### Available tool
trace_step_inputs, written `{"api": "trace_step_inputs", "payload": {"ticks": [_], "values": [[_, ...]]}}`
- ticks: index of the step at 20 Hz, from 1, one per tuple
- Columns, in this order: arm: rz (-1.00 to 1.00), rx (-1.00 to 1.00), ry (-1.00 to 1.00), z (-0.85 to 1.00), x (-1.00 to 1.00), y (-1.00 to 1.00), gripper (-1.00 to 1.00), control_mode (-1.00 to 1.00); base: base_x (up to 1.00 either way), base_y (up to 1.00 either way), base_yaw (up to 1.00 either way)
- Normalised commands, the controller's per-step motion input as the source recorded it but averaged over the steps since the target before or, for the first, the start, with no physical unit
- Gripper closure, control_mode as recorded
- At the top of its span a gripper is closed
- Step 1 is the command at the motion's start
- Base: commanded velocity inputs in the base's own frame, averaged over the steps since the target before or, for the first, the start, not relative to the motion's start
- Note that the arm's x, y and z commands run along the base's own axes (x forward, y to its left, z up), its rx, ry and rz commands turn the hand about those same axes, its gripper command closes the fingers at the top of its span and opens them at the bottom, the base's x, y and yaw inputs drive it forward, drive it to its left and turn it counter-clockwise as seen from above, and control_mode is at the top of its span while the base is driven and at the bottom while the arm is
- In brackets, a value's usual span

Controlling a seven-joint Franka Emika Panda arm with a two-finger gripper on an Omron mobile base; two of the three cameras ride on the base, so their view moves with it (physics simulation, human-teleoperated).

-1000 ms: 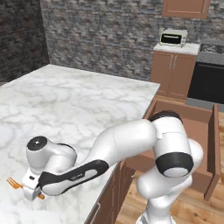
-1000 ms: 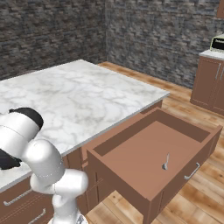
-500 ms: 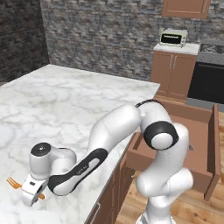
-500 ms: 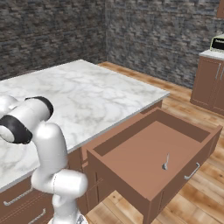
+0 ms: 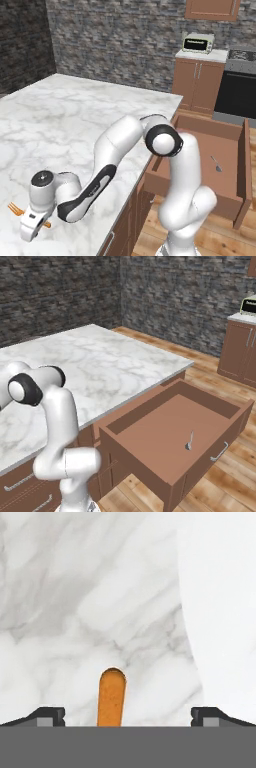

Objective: Organize the utensils by type. Pick up the wooden spoons from the counter and place them in the open cabinet. Then pick up the metallic utensils from the counter and place them in the open drawer.

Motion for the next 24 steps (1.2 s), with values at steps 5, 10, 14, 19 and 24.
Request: {"api": "trace_step_inputs", "payload": {"ticks": [5,10,14,19,24], "values": [[-0.02,-0.08,0.0,0.0,0.18,0.41,-1.0,-1.0,0.0,0.0,0.0],[-0.07,-0.02,0.0,-0.06,0.32,0.0,-1.0,-1.0,0.0,0.0,0.0],[-0.07,-0.01,0.0,-0.27,0.32,-0.13,-1.0,-1.0,0.0,0.0,0.0],[-0.01,-0.07,0.06,-0.66,0.21,-0.05,-1.0,-1.0,0.0,0.0,0.0],[0.0,-0.09,0.09,-0.74,0.27,0.0,-1.0,-1.0,0.0,0.0,0.0]]}}
